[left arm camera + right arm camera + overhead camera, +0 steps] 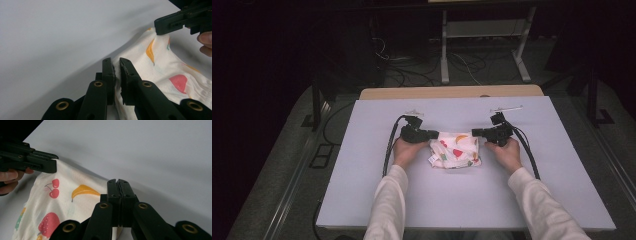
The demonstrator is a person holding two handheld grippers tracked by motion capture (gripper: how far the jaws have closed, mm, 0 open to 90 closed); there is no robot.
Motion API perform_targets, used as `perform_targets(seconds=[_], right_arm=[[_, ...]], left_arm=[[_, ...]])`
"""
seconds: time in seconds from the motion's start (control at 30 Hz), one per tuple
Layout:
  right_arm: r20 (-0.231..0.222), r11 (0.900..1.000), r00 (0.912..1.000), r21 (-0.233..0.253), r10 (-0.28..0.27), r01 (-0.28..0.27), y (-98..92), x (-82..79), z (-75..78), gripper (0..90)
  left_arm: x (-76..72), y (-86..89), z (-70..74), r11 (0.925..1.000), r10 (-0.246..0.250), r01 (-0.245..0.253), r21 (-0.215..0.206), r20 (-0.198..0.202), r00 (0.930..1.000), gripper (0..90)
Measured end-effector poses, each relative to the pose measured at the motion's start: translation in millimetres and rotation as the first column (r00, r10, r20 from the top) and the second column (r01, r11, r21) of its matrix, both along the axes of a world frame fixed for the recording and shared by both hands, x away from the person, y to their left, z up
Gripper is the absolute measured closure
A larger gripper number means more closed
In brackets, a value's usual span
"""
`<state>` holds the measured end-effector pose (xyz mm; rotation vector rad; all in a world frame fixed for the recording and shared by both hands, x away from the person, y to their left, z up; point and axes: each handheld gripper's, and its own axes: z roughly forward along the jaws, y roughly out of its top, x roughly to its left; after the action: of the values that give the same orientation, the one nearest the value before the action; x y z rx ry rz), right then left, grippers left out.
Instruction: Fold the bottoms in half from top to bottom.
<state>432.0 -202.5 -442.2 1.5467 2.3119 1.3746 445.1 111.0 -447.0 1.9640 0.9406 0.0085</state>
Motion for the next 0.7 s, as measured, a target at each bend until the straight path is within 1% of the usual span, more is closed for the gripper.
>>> perform_targets(seconds=[0.07, 0.17, 0.27, 0.4, 0.47, 0.53, 0.63, 0.7], right_arm=[[0.011, 1.000, 0.9999, -0.005, -0.002, 0.002, 0.5, 1.8, -0.2, 87.2], [0.010, 1.000, 0.9999, -0.005, -0.008, 0.008, 1.7, 5.5, -2.9, 87.2], [0.019, 1.000, 0.9995, 0.001, -0.024, 0.024, 3.1, 7.9, -6.6, 87.2], [0.019, 0.999, 0.9989, 0.012, -0.043, 0.043, 2.7, 9.6, -8.8, 87.2], [0.025, 0.999, 0.9986, 0.010, -0.046, 0.045, 2.2, 10.3, -9.7, 87.2], [0.033, 0.999, 0.9981, 0.006, -0.051, 0.051, 1.7, 11.3, -10.4, 87.2], [0.028, 0.998, 0.9977, 0.014, -0.062, 0.061, 0.4, 12.9, -11.4, 87.2], [0.033, 0.997, 0.9971, 0.020, -0.068, 0.068, -0.8, 13.8, -11.3, 87.2]], left_arm=[[1.6, 0.9, -1.6, 0.9999, 0.009, -0.009, -0.009, 0.002, 1.0000, 82.6], [3.5, 1.6, -3.3, 0.9995, 0.027, -0.027, -0.016, 0.005, 0.9996, 82.6], [7.3, 1.6, -4.1, 0.9994, 0.027, -0.027, -0.024, 0.006, 0.9996, 82.5], [12.1, 0.2, -3.2, 0.9997, 0.019, -0.019, -0.017, 0.010, 0.9998, 82.5], [14.5, -1.1, -3.1, 0.9995, 0.023, -0.023, -0.022, 0.015, 0.9996, 82.4], [16.5, -3.4, -2.3, 0.9995, 0.027, -0.027, -0.017, 0.024, 0.9994, 82.4], [16.4, -5.0, -1.3, 0.9991, 0.034, -0.033, -0.027, 0.034, 0.9988, 82.4], [16.3, -5.3, -0.9, 0.9989, 0.039, -0.037, -0.028, 0.042, 0.9984, 82.4]])
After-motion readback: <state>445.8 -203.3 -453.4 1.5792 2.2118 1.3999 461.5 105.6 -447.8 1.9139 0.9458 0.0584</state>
